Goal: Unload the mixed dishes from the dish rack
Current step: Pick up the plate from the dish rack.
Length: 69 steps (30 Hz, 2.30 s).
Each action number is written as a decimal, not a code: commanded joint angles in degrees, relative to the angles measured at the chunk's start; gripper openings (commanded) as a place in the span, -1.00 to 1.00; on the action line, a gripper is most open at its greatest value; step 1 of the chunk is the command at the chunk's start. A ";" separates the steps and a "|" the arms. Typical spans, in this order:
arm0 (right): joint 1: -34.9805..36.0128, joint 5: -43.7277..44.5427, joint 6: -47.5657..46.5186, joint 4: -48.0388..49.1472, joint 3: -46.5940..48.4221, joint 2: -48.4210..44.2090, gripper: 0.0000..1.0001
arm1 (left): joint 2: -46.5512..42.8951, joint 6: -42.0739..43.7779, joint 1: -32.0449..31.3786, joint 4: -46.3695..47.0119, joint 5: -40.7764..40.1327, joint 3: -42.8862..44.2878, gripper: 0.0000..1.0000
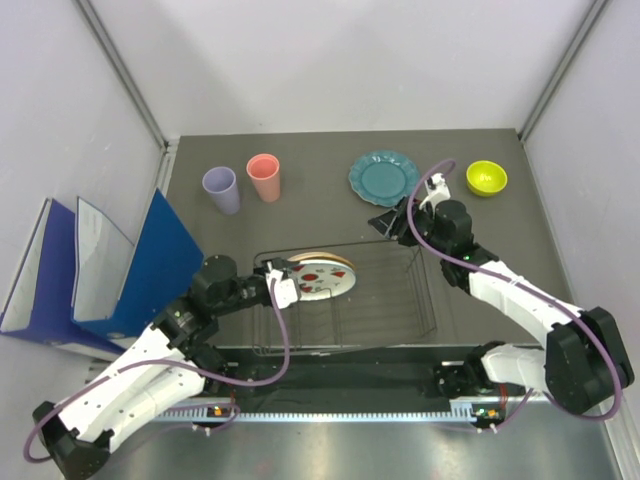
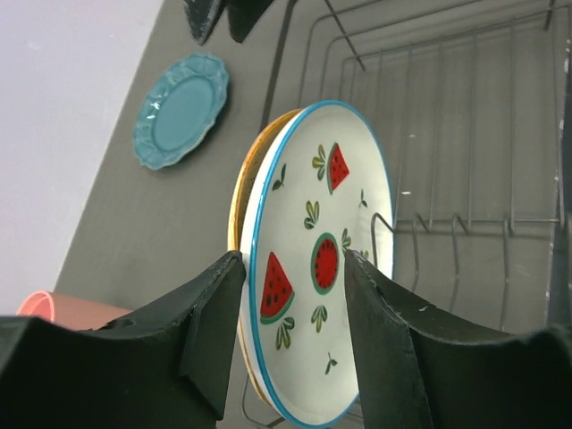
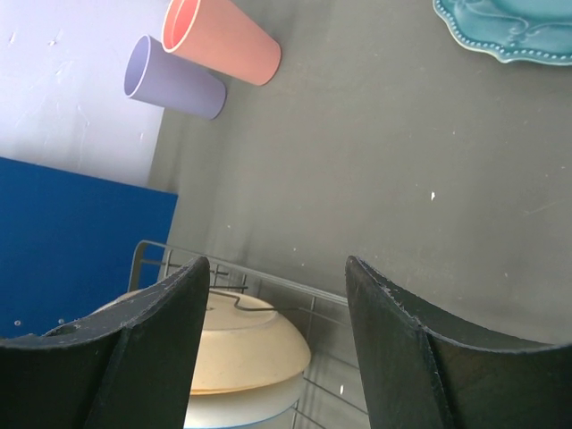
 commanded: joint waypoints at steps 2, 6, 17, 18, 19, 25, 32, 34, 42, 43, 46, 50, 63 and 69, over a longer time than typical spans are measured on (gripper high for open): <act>0.61 -0.56 0.26 2.88 -0.36 0.11 0.25 | -1.40 -0.03 0.03 3.95 -2.20 -3.54 0.08; 0.61 -0.56 0.18 2.88 -0.63 0.02 0.25 | -2.02 -0.91 0.03 6.07 -2.74 -5.04 0.00; 0.61 -0.56 -0.17 2.70 -1.50 0.02 0.25 | 0.26 -0.56 0.03 1.85 0.52 -4.25 -0.62; 0.61 -0.56 -0.17 2.70 -1.50 -0.07 0.25 | 0.44 -0.38 0.03 1.41 0.44 -4.34 -0.60; 0.61 -0.56 -0.17 2.70 -1.59 0.02 0.25 | 0.61 -0.12 0.03 1.23 0.17 -4.60 -0.50; 0.52 -0.56 -0.09 2.96 -1.77 0.20 0.25 | 2.19 -0.21 -0.32 4.12 -1.41 -6.89 -0.35; 0.52 -0.65 -0.09 3.40 -2.12 0.11 0.25 | 5.01 -1.00 -0.49 7.38 -2.90 -7.95 -0.49; 0.61 -0.74 -0.09 3.40 -2.21 -0.07 0.25 | 5.45 -1.52 -0.49 7.30 -3.52 -7.33 -0.87; 0.61 -0.83 -0.17 2.96 -1.68 -0.68 0.25 | 2.90 -4.42 -0.49 7.21 -4.31 -5.05 -1.00; 0.52 -0.83 -0.17 2.88 -1.59 -0.68 0.25 | 2.55 -4.60 -0.41 7.12 -4.05 -4.70 -1.00; 0.52 -0.74 -0.26 2.52 -1.50 -0.86 0.25 | 1.06 -4.95 -0.41 7.47 -4.05 -2.94 -1.00; 0.52 -0.56 -0.26 2.17 -0.89 -1.03 0.25 | -0.09 -4.16 -0.49 8.00 -3.78 1.44 -1.00; 0.52 -0.30 -1.49 -2.31 4.03 -2.79 0.25 | 5.01 -1.87 -0.49 10.10 0.43 17.10 -1.00; 0.43 4.00 -4.04 -7.40 10.17 -7.79 0.25 | 7.64 -1.88 -0.49 13.97 1.66 21.84 -1.00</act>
